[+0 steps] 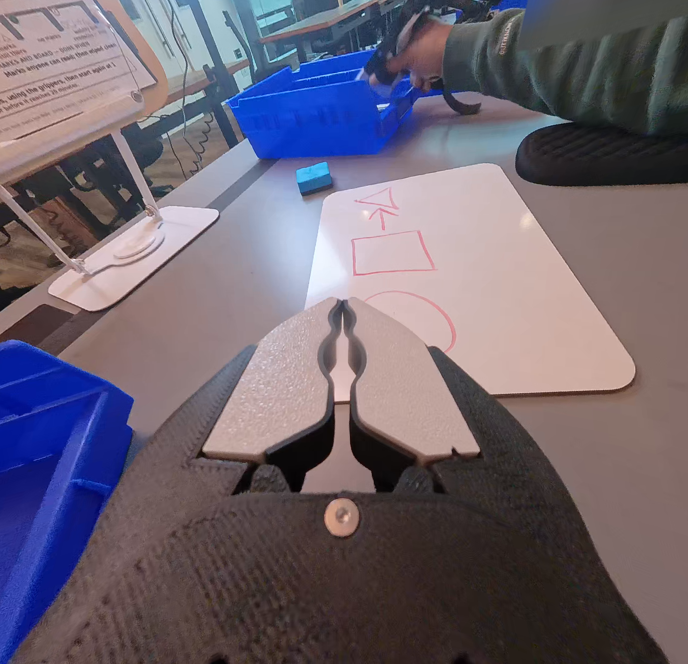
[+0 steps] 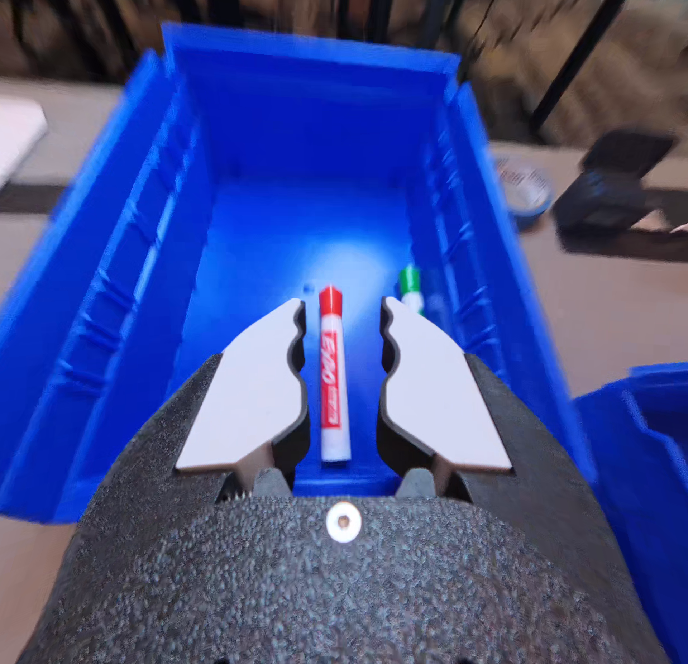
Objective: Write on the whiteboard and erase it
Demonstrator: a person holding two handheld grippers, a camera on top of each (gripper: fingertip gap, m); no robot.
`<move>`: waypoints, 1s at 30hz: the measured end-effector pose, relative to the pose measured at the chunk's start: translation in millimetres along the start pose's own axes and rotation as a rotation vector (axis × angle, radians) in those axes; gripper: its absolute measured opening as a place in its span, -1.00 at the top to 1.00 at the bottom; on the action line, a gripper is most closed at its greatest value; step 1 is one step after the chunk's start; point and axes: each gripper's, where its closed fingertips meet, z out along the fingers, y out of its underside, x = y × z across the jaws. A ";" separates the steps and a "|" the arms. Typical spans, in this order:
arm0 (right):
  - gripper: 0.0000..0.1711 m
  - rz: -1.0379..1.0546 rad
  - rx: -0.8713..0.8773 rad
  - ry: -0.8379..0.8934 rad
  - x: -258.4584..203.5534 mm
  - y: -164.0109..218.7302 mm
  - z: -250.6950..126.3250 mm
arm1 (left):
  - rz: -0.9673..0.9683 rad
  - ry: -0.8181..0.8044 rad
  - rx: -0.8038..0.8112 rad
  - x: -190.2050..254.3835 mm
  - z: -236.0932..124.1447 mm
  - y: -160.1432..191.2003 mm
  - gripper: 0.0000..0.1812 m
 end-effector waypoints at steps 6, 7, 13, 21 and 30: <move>0.45 -0.071 0.352 -0.182 -60.7 -81.4 -70.2 | -0.027 0.017 -0.033 -0.8 7.2 10.5 1.00; 0.45 -0.116 0.321 -0.269 -87.7 -81.8 -77.1 | -0.033 0.022 -0.034 -0.4 8.1 11.5 1.00; 0.23 -0.334 -0.096 -0.582 -232.9 -3.9 -59.5 | -0.073 0.045 -0.044 3.1 9.9 15.0 0.93; 0.18 -0.291 -0.250 -0.401 -217.7 29.9 11.8 | -0.104 0.065 -0.039 5.6 7.9 10.2 0.72; 0.43 -0.434 -0.108 -0.684 -264.1 7.6 -80.2 | 0.026 0.333 -0.144 60.5 5.9 27.1 1.00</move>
